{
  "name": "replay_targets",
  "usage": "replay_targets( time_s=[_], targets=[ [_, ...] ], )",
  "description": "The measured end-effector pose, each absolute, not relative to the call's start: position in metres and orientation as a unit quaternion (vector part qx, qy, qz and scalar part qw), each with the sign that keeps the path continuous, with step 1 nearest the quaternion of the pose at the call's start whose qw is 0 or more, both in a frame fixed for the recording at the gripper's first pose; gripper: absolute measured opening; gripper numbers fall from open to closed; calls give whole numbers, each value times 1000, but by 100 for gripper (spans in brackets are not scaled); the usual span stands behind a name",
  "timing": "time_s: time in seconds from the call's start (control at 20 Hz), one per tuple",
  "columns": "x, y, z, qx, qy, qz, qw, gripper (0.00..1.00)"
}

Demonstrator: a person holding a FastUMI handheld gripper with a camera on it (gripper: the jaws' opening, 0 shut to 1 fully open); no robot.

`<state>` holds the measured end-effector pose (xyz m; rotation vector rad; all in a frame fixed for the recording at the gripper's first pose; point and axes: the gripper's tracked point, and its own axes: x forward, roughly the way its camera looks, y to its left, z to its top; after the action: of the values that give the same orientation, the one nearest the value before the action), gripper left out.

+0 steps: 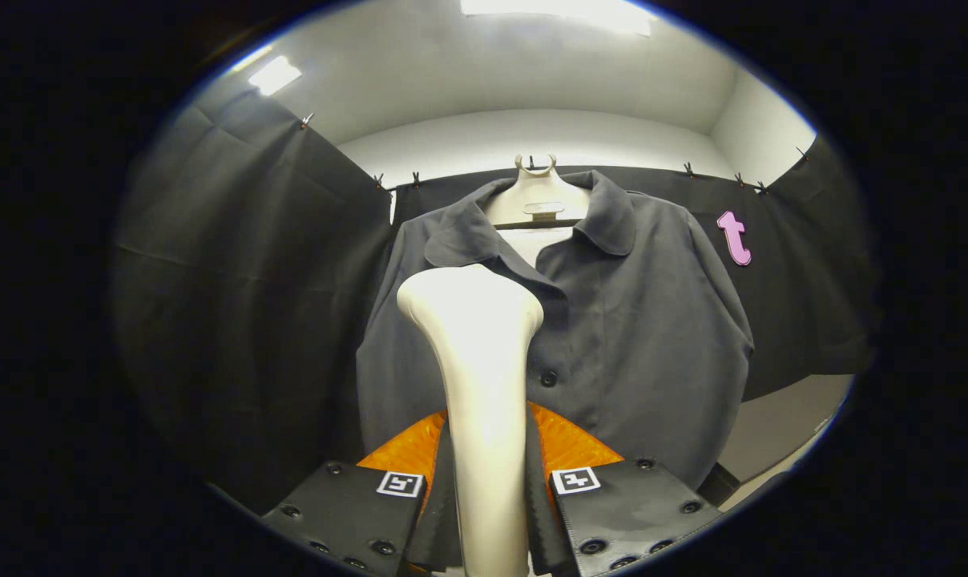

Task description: Iron the clothes twice with a garment steamer, once on the left side and once on the right side.

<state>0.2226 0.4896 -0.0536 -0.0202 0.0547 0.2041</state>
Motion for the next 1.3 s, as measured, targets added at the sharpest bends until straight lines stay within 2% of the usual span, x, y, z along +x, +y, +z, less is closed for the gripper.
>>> replay_targets(
  time_s=[0.3, 0.7, 1.3],
  targets=[
    [250, 507, -69, -20, 34, 110, 993, 45],
    [242, 507, -82, -26, 44, 110, 993, 45],
    [208, 500, -168, -29, 120, 113, 986, 45]
  ],
)
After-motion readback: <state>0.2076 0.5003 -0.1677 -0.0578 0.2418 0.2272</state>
